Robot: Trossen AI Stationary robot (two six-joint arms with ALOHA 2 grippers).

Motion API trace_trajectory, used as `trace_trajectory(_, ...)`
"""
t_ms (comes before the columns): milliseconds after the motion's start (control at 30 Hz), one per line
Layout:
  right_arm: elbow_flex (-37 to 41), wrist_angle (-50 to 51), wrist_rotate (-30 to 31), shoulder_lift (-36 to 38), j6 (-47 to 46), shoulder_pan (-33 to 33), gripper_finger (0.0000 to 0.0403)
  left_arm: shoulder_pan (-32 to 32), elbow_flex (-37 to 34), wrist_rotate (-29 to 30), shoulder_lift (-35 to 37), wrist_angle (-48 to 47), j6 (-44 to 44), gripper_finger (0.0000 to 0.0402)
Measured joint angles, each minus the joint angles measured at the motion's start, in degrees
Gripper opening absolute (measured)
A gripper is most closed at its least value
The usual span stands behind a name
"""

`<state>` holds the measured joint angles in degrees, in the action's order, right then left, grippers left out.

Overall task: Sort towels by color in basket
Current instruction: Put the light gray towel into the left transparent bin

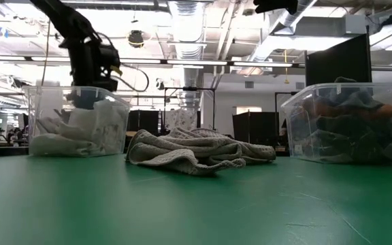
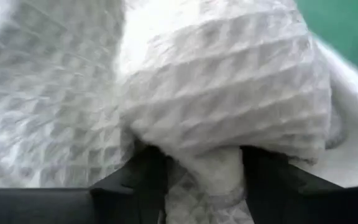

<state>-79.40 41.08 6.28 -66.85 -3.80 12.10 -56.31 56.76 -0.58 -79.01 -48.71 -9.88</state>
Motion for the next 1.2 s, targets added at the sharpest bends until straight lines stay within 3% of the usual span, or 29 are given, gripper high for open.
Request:
trace_trajectory(500, 0.00, 0.00, -0.09, 0.00, 2.78, 1.28, 0.0158, 0.11, 1.54, 1.16, 9.73, -3.49, 5.26, 0.0263)
trace_trajectory(1067, 0.00, 0.00, -0.11, 0.00, 2.79, 1.28, 0.0158, 0.11, 1.61, 1.59, 18.76, -0.49, 7.71, 0.0306)
trace_trajectory(1200, 0.00, 0.00, -0.12, 0.00, 2.76, 1.28, 0.0158, 0.11, 1.63, 5.85, 21.60, 2.94, 8.35, 0.0306)
